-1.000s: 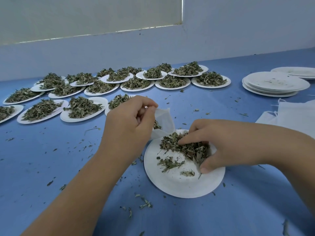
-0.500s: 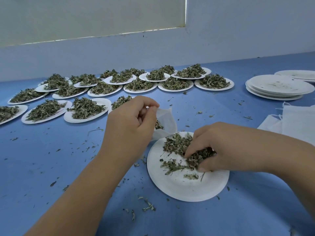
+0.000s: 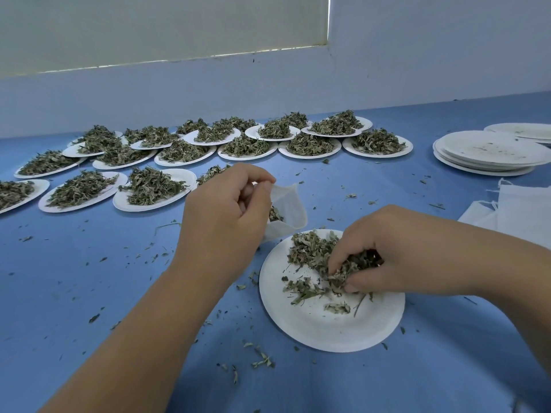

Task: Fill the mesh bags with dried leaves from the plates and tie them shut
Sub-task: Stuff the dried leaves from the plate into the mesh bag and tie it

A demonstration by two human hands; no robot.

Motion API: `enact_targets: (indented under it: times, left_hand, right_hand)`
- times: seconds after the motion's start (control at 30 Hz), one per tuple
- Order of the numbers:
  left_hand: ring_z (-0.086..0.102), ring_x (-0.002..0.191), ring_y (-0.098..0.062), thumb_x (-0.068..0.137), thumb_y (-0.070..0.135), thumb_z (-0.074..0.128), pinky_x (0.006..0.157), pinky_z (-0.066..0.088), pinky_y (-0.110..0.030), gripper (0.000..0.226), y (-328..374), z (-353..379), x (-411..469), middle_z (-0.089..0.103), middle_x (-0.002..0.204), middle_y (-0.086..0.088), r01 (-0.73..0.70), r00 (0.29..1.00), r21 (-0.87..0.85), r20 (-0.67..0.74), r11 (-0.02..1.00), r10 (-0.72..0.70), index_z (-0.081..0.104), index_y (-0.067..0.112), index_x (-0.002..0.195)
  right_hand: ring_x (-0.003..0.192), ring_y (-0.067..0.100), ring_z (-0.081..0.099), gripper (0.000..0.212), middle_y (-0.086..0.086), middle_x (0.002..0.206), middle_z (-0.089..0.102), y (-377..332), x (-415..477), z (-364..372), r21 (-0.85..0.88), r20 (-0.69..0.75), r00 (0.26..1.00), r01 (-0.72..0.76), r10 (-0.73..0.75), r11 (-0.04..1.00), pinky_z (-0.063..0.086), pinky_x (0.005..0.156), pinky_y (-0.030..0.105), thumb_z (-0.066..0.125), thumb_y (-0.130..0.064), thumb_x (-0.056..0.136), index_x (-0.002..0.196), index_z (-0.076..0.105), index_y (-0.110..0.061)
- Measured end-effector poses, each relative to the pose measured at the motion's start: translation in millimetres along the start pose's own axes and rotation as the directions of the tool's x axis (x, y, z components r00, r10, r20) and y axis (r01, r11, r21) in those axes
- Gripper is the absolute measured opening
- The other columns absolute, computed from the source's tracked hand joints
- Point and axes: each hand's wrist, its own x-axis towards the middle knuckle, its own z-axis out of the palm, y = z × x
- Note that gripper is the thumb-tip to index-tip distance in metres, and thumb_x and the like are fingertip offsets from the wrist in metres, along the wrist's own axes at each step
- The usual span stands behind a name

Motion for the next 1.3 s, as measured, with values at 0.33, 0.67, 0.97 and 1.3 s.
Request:
enact_targets:
  times: [0.33, 0.67, 0.97, 1.3]
  left_hand:
    - [0.047, 0.056, -0.016, 0.092, 0.019, 0.054, 0.051, 0.037, -0.019, 0.014, 3.7, -1.3, -1.0, 0.054, 0.059, -0.006, -0.064, 0.998, 0.042, 0.004, 0.997, 0.063, 0.068, 0.016, 0.094]
    - [0.045, 0.059, 0.006, 0.090, 0.015, 0.056, 0.058, 0.030, -0.004, 0.013, 9.7, 5.3, -3.9, 0.041, 0.058, 0.019, -0.134, 0.988, 0.087, 0.090, 0.987, 0.126, 0.069, 0.012, 0.092]
    - [0.044, 0.056, -0.002, 0.088, 0.022, 0.055, 0.053, 0.031, -0.010, 0.015, 13.5, 12.6, -7.4, 0.043, 0.054, 0.011, -0.059, 0.990, 0.008, 0.127, 0.998, 0.058, 0.069, 0.017, 0.090]
    - [0.044, 0.051, 0.000, 0.086, 0.021, 0.056, 0.051, 0.030, -0.008, 0.014, 13.7, 19.2, -9.2, 0.044, 0.051, 0.011, -0.017, 0.988, -0.044, 0.155, 0.999, 0.024, 0.070, 0.021, 0.088]
  right_hand:
    - [0.077, 0.008, 0.065, 0.023, -0.014, 0.088, 0.071, -0.2, -4.6, -10.6, 0.330, -0.132, 0.986, 0.136, -0.097, 0.934, 0.053, 0.075, 0.036, 0.076, -0.046, 0.074, 0.096, 0.068, -0.046]
    - [0.074, 0.014, 0.065, 0.021, 0.005, 0.084, 0.072, -2.1, 0.7, -11.3, 0.583, -0.293, 0.950, 0.268, -0.108, 0.767, 0.053, 0.071, 0.020, 0.079, -0.035, 0.071, 0.090, 0.073, -0.030]
    - [0.069, 0.022, 0.063, 0.029, -0.001, 0.077, 0.070, -8.6, 10.5, -2.1, 0.473, -0.313, 0.950, 0.138, 0.020, 0.870, 0.055, 0.075, 0.040, 0.070, -0.050, 0.063, 0.091, 0.071, -0.040]
    - [0.058, 0.001, 0.055, 0.013, -0.028, 0.067, 0.061, -16.7, 16.1, 11.9, 0.250, -0.493, 0.856, -0.031, 0.155, 0.968, 0.042, 0.056, 0.011, 0.072, -0.043, 0.069, 0.076, 0.065, -0.035]
